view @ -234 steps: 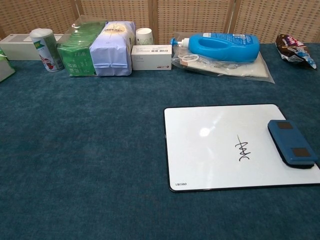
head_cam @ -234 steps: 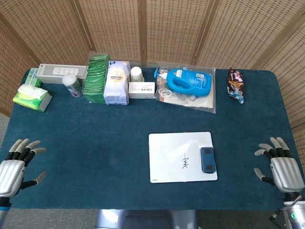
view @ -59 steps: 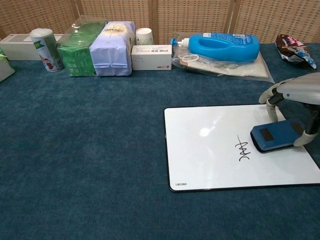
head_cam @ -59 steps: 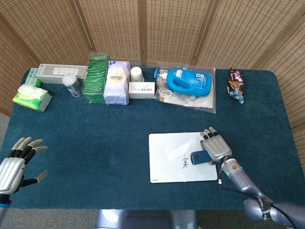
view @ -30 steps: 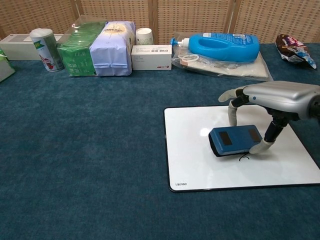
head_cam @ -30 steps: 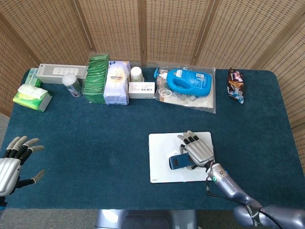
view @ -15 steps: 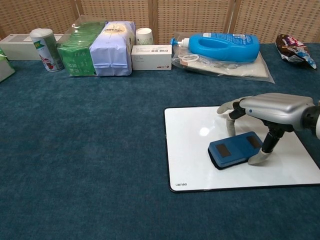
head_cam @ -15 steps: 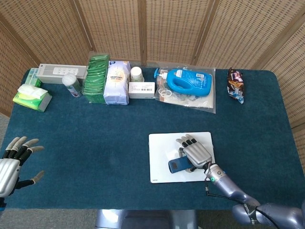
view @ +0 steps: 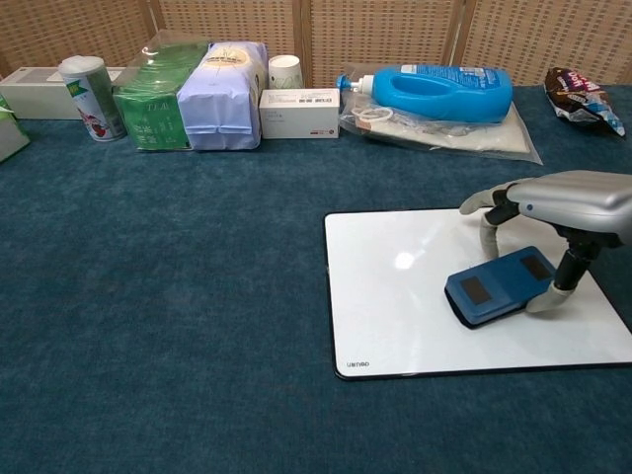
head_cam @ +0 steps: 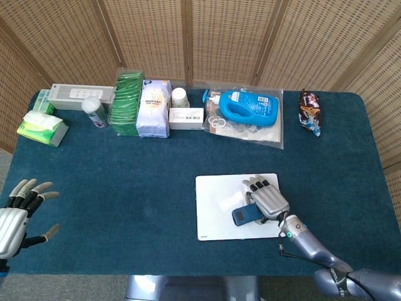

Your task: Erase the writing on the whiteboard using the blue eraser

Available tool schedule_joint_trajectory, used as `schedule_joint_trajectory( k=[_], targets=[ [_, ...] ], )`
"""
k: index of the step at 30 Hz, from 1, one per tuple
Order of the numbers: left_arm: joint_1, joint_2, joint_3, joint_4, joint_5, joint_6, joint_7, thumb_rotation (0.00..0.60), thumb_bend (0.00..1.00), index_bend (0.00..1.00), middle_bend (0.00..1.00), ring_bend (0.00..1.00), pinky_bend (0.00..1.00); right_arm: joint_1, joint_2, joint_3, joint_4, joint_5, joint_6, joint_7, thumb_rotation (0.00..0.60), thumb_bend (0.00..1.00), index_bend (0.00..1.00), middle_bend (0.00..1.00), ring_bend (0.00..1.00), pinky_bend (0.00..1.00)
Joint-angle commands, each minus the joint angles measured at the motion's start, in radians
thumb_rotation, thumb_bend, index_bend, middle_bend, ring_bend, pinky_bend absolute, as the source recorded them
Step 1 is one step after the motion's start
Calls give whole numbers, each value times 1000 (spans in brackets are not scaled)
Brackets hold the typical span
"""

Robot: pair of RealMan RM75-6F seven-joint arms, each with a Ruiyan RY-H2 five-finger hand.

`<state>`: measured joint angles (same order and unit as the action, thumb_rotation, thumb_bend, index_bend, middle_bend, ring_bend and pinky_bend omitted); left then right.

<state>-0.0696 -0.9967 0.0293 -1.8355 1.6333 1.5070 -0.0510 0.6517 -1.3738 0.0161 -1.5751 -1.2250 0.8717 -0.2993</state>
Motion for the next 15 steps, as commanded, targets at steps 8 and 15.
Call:
schedule_joint_trajectory(
  k=[8, 15],
  targets=[
    [-3, -6, -1, 4, -7, -8, -2, 600, 295, 267, 191, 86, 0, 15, 21, 13, -40, 50, -26, -31, 600, 89, 600, 104, 0, 0],
    [0, -3, 0, 13, -14, -5, -13, 600, 294, 267, 191, 85, 0, 45, -12, 25, -16, 91, -55, -66, 600, 89, 463, 79, 0, 0]
  ],
)
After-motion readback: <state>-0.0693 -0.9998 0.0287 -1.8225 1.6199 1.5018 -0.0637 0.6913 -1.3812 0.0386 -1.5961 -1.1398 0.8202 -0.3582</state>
